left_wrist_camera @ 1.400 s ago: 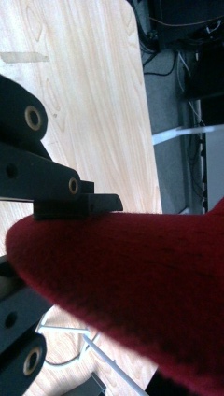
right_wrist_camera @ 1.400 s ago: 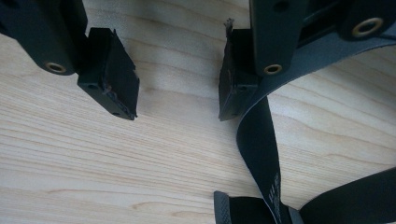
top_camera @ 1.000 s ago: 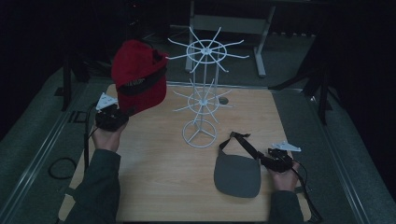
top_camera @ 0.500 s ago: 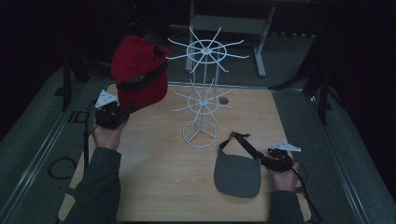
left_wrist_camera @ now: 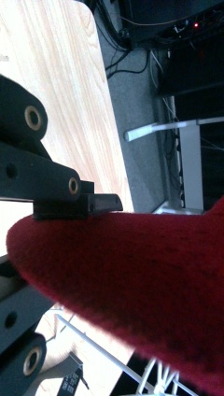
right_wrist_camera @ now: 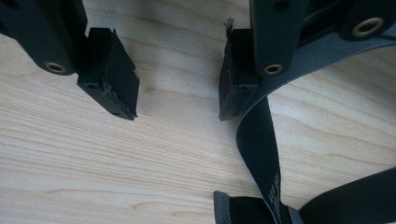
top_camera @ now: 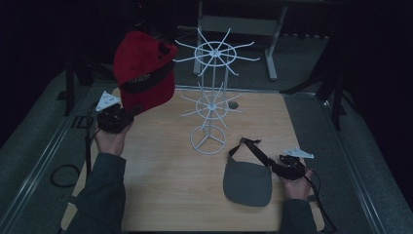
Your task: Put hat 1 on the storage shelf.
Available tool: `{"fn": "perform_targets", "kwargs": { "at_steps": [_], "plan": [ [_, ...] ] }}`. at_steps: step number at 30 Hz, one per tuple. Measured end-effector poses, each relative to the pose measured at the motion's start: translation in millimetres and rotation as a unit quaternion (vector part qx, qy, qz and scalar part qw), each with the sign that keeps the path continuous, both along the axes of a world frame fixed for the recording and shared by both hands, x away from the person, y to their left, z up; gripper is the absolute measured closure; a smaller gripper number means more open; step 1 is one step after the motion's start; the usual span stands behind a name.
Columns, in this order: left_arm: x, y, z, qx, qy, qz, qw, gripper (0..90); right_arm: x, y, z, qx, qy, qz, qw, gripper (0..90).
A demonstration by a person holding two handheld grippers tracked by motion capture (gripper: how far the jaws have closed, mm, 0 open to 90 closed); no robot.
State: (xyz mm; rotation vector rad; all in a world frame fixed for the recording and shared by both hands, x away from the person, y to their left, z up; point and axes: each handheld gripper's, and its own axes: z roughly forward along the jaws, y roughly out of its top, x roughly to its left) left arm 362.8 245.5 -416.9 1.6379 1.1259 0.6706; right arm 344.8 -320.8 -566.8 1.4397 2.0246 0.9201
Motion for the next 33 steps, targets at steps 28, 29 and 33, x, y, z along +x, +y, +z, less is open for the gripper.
{"fn": "perform_targets", "kwargs": {
  "at_steps": [28, 29, 33],
  "plan": [
    [-8.9, 0.1, 18.0, -0.007, -0.024, -0.008, 0.9997, 85.9, 0.0, 0.1, 0.0, 0.0, 0.0, -0.001, 1.0, 47.7],
    [-9.3, 0.3, 18.2, -0.006, -0.026, -0.009, 0.9996, 85.9, 0.0, 0.1, 0.0, 0.0, 0.0, -0.001, 1.0, 47.7],
    [-11.1, -0.8, 19.6, -0.011, -0.032, -0.012, 0.9994, 85.9, 0.0, 0.0, 0.0, 0.0, 0.0, 0.0, 1.0, 47.7]
  ]
}}
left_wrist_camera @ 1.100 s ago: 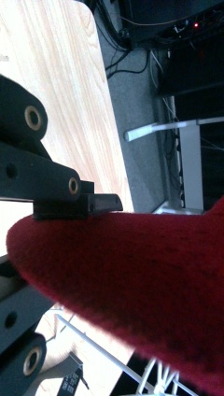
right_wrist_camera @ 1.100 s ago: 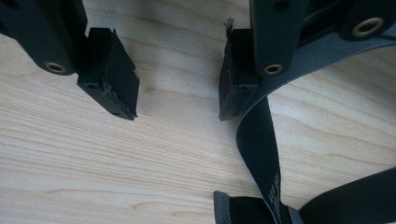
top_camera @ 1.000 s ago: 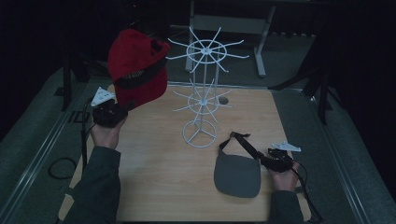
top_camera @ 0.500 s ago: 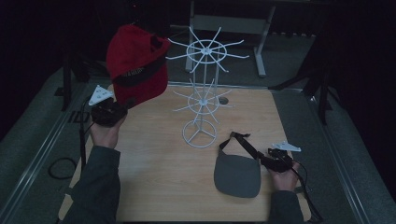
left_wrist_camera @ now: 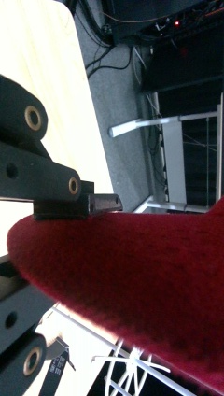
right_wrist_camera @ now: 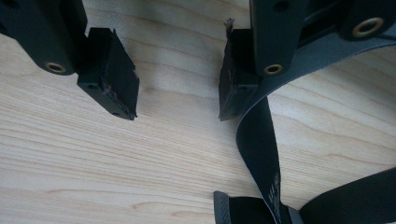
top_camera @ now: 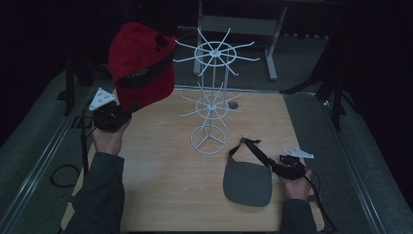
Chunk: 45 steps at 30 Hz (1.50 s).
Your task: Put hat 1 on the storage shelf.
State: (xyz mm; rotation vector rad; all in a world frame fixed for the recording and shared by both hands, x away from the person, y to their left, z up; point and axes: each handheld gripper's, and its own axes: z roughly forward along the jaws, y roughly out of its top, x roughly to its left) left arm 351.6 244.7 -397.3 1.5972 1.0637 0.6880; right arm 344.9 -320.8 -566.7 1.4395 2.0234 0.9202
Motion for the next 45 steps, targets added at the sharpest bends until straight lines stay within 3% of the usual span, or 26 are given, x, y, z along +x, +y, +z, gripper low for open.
{"fn": "perform_targets", "kwargs": {
  "at_steps": [12, 24, 45],
  "plan": [
    [-2.7, 0.3, 2.9, -0.016, -0.006, -0.008, 0.9998, 85.9, 0.0, 0.1, 0.0, 0.001, 0.0, 0.0, 1.0, 47.6],
    [-6.0, 1.8, 6.7, -0.047, -0.01, -0.025, 0.9985, 85.9, 0.0, 0.1, -0.1, 0.001, 0.0, 0.0, 1.0, 47.6],
    [-7.8, -1.9, 7.7, -0.062, -0.016, -0.052, 0.9966, 85.9, 0.0, 0.2, 0.0, 0.001, 0.0, -0.001, 1.0, 47.6]
  ]
}}
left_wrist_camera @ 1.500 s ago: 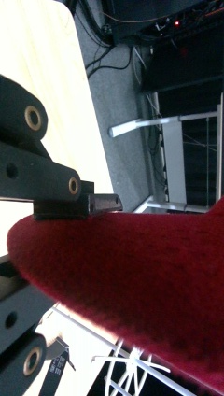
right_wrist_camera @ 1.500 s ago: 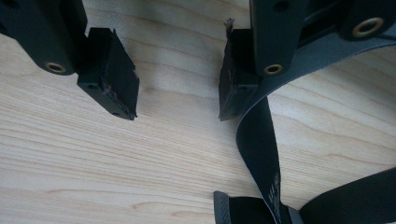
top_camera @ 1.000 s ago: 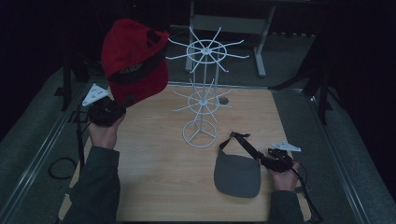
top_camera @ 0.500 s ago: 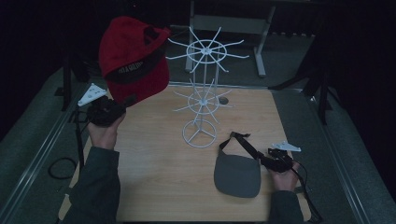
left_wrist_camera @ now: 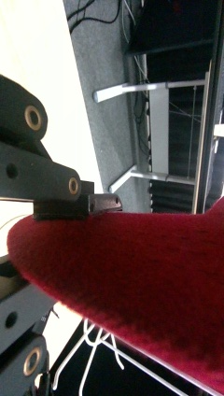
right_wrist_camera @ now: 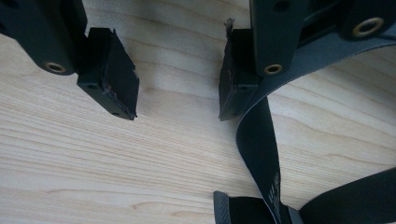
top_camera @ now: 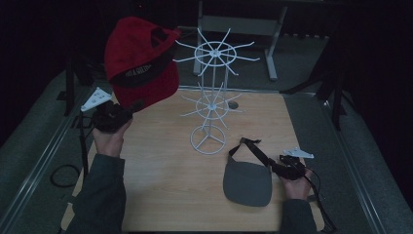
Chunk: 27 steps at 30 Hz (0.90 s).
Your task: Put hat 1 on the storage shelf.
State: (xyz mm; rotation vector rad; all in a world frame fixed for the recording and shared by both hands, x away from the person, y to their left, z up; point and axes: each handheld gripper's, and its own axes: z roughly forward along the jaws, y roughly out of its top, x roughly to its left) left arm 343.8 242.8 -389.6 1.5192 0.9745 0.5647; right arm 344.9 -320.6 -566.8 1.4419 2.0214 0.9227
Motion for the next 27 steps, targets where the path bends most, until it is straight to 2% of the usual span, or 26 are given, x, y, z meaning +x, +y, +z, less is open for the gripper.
{"fn": "perform_targets", "kwargs": {
  "at_steps": [14, 27],
  "plan": [
    [1.2, -4.8, -1.8, 0.012, 0.003, -0.011, 0.9999, 85.9, 0.0, 0.0, 0.0, 0.0, 0.0, 0.0, 1.0, 47.6],
    [3.9, -10.3, -6.9, 0.034, 0.009, -0.019, 0.9992, 85.8, 0.0, 0.0, 0.0, 0.0, 0.0, 0.0, 1.0, 47.6]
  ]
}}
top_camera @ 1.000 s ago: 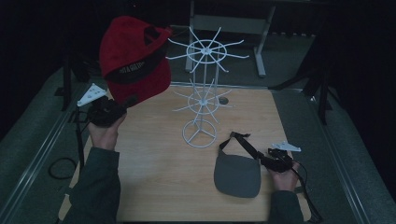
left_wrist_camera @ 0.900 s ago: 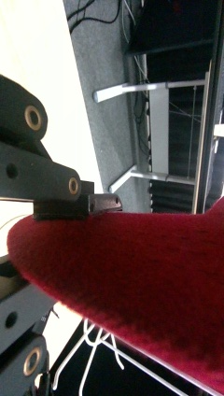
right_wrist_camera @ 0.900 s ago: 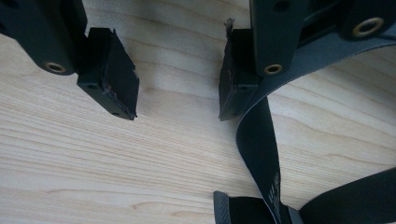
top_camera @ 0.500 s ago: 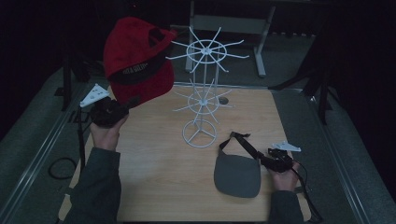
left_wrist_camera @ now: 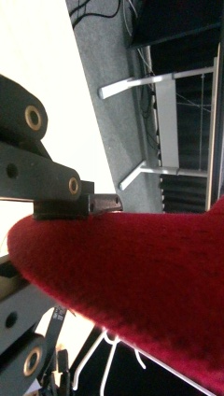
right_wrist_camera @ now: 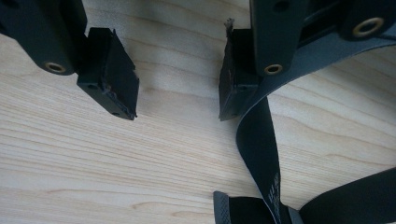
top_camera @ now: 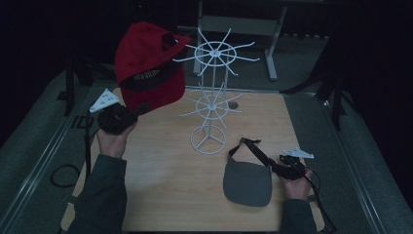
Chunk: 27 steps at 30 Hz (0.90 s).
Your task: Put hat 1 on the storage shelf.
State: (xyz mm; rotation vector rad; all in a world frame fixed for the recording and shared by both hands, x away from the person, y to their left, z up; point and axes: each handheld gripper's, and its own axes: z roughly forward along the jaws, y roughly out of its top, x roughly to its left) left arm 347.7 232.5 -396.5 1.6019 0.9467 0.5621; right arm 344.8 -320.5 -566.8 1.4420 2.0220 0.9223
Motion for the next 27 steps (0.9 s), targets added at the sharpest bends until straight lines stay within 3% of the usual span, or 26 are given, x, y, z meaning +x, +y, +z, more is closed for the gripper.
{"fn": "perform_targets", "kwargs": {
  "at_steps": [27],
  "plan": [
    [4.1, -3.3, -7.8, 0.028, 0.01, -0.006, 0.9995, 85.8, 0.1, -0.3, 0.0, -0.001, 0.0, 0.001, 1.0, 47.5]
  ]
}}
